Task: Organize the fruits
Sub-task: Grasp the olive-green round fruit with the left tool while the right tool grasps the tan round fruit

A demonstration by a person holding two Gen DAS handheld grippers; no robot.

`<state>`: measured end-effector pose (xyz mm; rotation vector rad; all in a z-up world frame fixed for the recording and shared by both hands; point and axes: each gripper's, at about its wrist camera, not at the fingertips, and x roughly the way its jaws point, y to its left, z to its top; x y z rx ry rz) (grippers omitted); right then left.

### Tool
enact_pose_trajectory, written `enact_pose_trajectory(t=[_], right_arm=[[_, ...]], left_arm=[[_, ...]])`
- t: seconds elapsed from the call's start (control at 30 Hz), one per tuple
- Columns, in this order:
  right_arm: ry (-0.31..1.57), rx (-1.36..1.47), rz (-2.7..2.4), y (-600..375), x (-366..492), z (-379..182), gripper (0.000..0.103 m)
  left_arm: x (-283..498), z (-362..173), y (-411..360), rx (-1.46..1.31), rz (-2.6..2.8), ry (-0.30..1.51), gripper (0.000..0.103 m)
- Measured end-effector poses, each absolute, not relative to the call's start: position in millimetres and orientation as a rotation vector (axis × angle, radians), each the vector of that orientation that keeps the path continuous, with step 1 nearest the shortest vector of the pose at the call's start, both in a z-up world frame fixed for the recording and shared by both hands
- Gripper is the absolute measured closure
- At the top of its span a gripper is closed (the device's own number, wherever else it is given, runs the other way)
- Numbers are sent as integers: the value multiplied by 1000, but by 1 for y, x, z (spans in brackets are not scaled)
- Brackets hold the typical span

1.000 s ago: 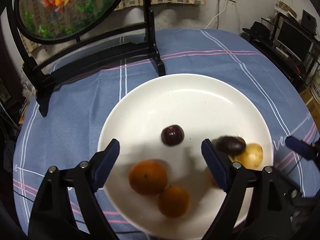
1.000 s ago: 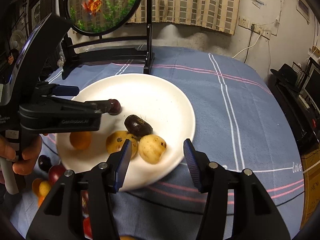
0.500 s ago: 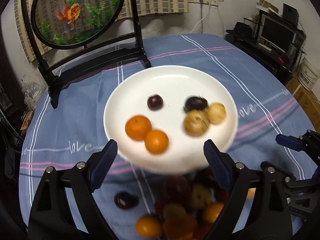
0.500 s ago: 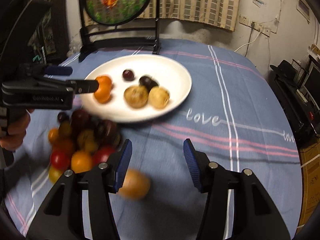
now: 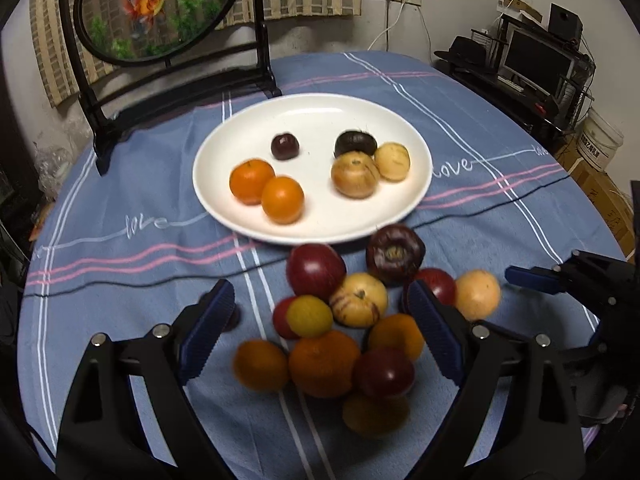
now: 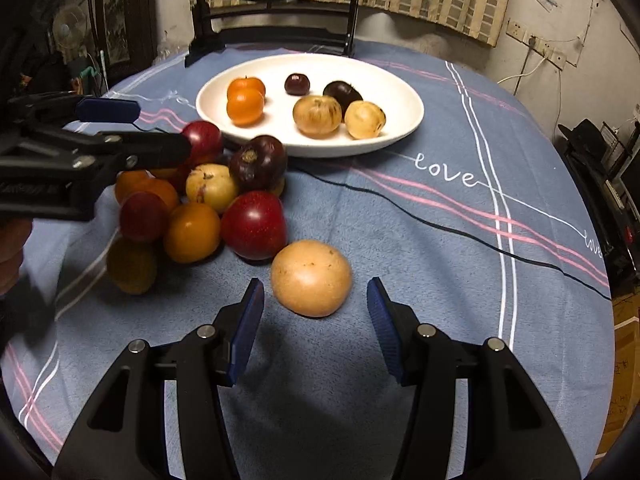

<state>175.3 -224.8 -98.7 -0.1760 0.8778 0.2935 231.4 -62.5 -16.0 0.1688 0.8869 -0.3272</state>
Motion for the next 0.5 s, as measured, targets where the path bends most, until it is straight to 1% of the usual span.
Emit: enact_pose_trajectory(t=[0.33, 0.4, 0.43, 0.5], right_arm=[[896, -170, 266, -219, 189, -112, 49], [894, -164, 267, -219, 189, -113, 51], [896, -155, 275, -219, 189, -113, 55], [893, -155, 269, -218, 188, -112, 56]], left_arm=[[227, -15, -55, 145, -339, 876, 13], [226, -15, -55, 145, -340, 873, 13], [226, -15, -54, 144, -341, 873, 13], [225, -15, -54, 143, -340, 872, 13]])
